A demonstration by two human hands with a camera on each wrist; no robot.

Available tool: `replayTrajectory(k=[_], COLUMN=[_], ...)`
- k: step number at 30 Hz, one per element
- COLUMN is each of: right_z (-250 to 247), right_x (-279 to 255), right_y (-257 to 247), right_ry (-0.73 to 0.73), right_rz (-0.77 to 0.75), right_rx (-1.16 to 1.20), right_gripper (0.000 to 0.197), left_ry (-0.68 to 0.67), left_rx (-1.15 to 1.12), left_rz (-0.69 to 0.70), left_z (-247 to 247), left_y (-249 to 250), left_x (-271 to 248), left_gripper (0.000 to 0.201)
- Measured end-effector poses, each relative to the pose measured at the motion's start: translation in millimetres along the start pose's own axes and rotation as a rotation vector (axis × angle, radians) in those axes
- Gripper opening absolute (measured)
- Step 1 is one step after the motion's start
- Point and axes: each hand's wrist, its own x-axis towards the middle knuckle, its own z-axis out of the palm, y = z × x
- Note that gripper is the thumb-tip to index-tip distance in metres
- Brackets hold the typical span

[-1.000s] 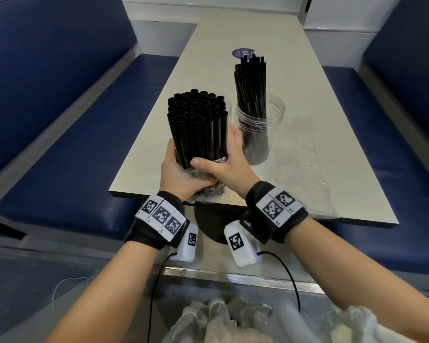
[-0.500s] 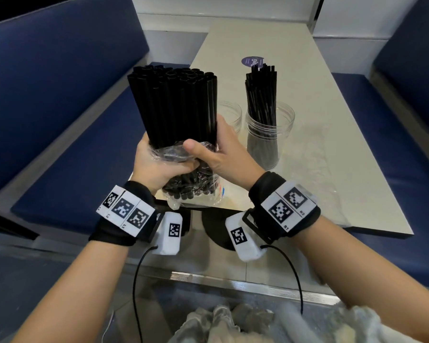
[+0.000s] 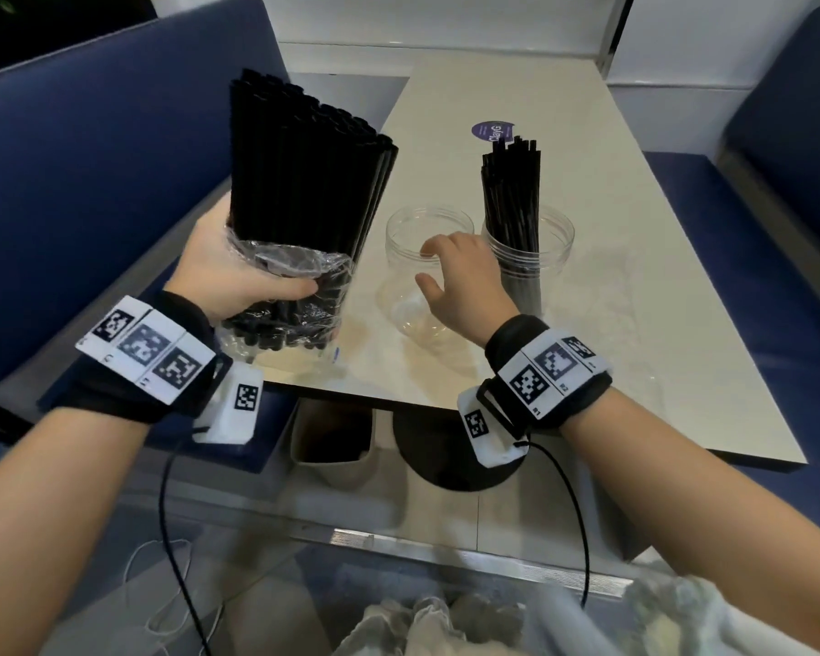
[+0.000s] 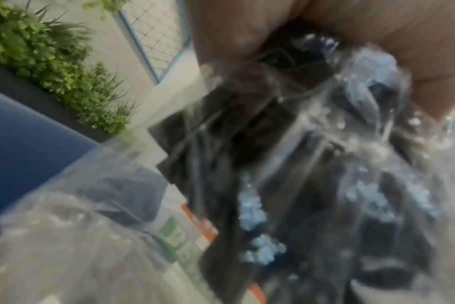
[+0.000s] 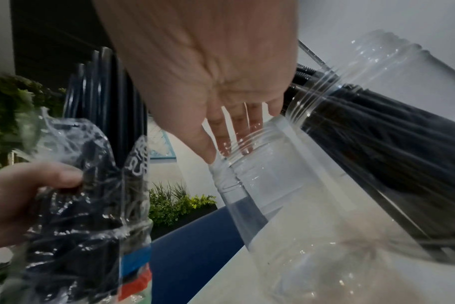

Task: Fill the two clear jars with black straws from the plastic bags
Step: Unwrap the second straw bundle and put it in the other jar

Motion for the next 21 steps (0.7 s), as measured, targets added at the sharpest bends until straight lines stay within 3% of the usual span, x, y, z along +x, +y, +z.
replayTrajectory(k=[4,6,11,13,21], right_z=[-9.4,-15.5,-23.5,-21.0,-19.5], right_x=[-4.3,-3.9,8.7,14.9,17.1], right_y=[-4.9,-8.0,-16.1,-16.3,-5.4], right_ry=[0.003,0.021,0.003,-0.060,-0.049], right_rz=[0.010,0.021,0.106,0.162,0.194], right_rx=[0.059,0.118,0.265,0.316,0.445], right_gripper=[0.026,0.033,0.102,0.116,0.112], left_ry=[-0.108,-0.179,-0.292,-0.334,-0.457], left_rx=[0.204,0.326,0.624,0.704,0.938], left_rz=[0.008,0.010,0.041,0.050,0.118], left_z=[-10.1,-14.2,-15.8,-13.6,1.1], left_y=[11.2,19.8,36.9,40.0,61.3], left_x=[14.9,21.0,42.2,51.0,75.3], left_gripper=[0.071,0.074,0.075,0.075,0.078])
